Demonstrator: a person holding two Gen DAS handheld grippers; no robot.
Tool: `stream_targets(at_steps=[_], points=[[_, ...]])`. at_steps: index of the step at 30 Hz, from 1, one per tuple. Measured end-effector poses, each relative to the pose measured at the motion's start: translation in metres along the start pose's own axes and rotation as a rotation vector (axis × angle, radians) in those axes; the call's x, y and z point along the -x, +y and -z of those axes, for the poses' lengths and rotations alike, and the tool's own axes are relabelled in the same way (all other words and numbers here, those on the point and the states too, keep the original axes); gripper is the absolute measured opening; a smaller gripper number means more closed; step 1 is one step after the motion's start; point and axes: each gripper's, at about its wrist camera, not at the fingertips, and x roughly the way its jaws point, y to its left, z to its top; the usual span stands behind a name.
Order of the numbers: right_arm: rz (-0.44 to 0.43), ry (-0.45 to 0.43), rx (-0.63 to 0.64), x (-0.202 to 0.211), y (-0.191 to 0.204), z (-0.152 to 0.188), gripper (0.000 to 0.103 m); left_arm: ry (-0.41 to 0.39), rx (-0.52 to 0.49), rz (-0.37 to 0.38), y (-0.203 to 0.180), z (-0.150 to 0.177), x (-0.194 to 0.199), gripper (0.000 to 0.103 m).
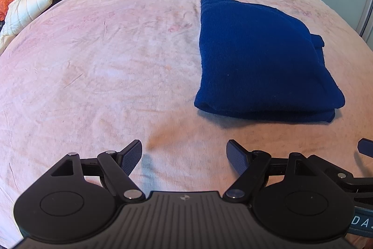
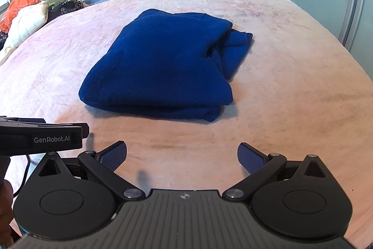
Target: Fold small clothes
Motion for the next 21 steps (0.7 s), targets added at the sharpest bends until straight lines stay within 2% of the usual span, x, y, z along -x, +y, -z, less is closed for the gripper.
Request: stream_targets(at_steps=[21], points=[[-0.003,-0.004,0.005,0.0007,-0.0010,0.0013,0.102,-0.002,-0.003,0.000,0.0005,0.0028,-0.0004,0.080]])
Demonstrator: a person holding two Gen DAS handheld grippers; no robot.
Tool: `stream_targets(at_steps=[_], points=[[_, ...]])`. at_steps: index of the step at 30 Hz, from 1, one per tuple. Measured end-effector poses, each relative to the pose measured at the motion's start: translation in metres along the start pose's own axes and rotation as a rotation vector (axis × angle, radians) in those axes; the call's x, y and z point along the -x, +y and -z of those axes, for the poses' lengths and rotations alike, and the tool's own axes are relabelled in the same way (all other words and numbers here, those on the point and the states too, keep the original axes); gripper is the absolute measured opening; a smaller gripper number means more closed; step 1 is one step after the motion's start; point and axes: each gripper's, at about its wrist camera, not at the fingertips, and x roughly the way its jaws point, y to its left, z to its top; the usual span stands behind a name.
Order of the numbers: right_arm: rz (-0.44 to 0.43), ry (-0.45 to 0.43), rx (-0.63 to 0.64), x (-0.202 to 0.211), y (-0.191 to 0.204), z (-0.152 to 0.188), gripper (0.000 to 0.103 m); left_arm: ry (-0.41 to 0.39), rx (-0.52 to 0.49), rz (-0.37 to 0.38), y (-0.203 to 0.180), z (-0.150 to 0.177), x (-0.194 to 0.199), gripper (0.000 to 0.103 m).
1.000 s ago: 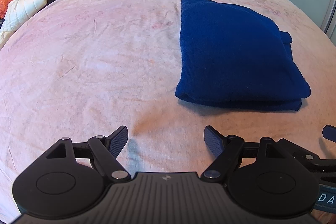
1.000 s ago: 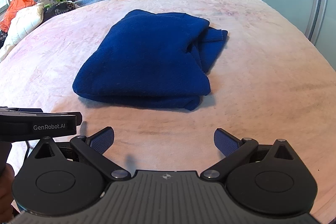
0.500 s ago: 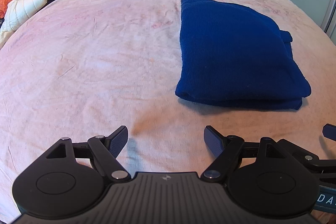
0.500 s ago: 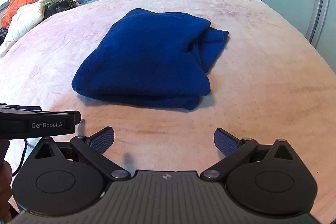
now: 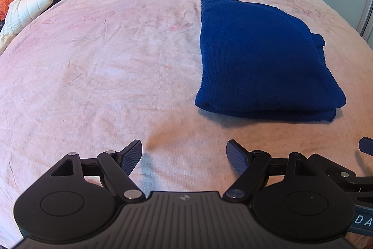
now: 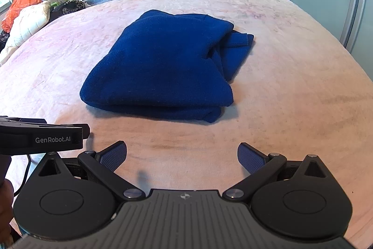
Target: Fold small clothes
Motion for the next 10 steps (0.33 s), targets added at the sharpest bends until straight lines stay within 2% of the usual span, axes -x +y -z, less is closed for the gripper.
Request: stream_targets(at_steps=[10], points=[[-0.013,-0.004,-0.005,0.0012,-0.0010,0.0005,0.102,-0.035,-0.018,-0.009,-0.0026,-0.0007,0.0039,0.080]])
